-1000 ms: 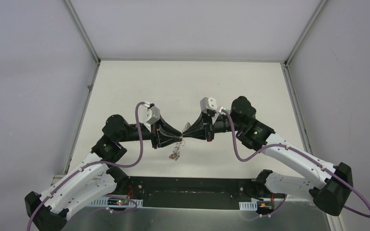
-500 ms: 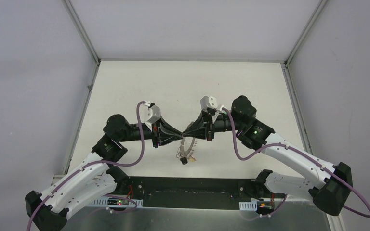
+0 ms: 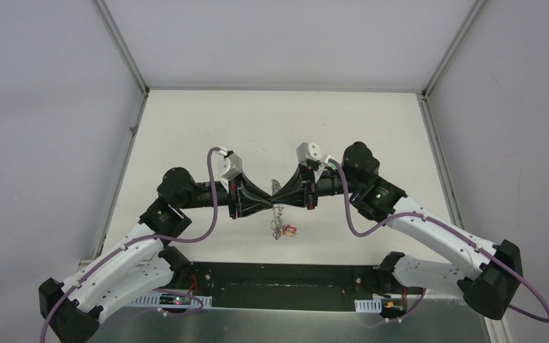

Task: Put the keys on the keyring

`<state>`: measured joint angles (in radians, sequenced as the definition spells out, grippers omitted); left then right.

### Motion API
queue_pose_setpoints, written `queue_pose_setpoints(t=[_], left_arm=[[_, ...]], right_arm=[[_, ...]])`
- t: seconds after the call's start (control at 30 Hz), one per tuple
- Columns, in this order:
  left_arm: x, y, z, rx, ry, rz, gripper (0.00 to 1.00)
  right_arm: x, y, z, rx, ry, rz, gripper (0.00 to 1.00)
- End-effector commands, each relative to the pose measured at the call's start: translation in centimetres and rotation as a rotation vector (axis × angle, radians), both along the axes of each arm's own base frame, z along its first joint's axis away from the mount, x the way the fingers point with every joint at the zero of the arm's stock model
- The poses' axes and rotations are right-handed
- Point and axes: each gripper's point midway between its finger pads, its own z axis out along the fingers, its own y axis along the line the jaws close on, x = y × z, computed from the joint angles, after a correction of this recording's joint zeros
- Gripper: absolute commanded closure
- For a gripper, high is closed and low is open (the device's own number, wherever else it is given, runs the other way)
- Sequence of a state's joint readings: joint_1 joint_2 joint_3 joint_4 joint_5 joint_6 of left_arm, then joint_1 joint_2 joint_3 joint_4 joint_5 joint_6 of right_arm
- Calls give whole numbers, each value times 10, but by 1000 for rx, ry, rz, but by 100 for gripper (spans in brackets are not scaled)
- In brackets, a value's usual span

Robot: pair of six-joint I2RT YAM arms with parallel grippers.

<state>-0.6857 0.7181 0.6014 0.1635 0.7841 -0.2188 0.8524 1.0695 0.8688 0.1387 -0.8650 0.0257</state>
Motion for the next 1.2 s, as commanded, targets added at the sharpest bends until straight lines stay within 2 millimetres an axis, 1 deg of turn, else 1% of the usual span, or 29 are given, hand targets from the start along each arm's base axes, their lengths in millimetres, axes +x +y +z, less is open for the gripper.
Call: queue_pose_setpoints(t=[0.0,0.27,0.43,0.47,0.67,0.73,0.77,0.83,0.87,0.9,0.97,1.07,1.17], left_arm=[[-1,-1,35,-71,-61,4,73],[-2,-4,36,-70,-42,-5,78],[-1,-5,34,-63,-40,-10,98],[0,-5,34,-63,-42,-9,100],[1,-5,34,-60,-38,0,100],[1,-4,34,-57,-35,10,100],[3,-3,33,-53,-32,17,100],[5,-2,32,-49,-28,37,100],[6,-1,33,-50,-27,46,100],[6,0,34,-51,-32,53,100],[6,2,36,-51,-57,65,100],[6,7,38,-35,-110,78,100],[1,11,39,-1,-174,71,100]], right_arm=[[-4,2,18,72,-51,38,100],[-4,2,15,67,-46,37,100],[-5,2,15,68,-45,40,100],[-5,2,15,67,-44,41,100],[-2,2,12,53,-36,20,99],[1,1,13,51,-35,-4,66],[3,1,15,53,-34,-19,54],[5,0,19,61,-34,-42,36],[6,-1,22,66,-33,-52,30],[7,-1,24,68,-35,-58,26],[6,-3,26,71,-47,-60,22],[5,-7,29,79,-82,-68,19],[9,-12,29,80,-110,-111,14]])
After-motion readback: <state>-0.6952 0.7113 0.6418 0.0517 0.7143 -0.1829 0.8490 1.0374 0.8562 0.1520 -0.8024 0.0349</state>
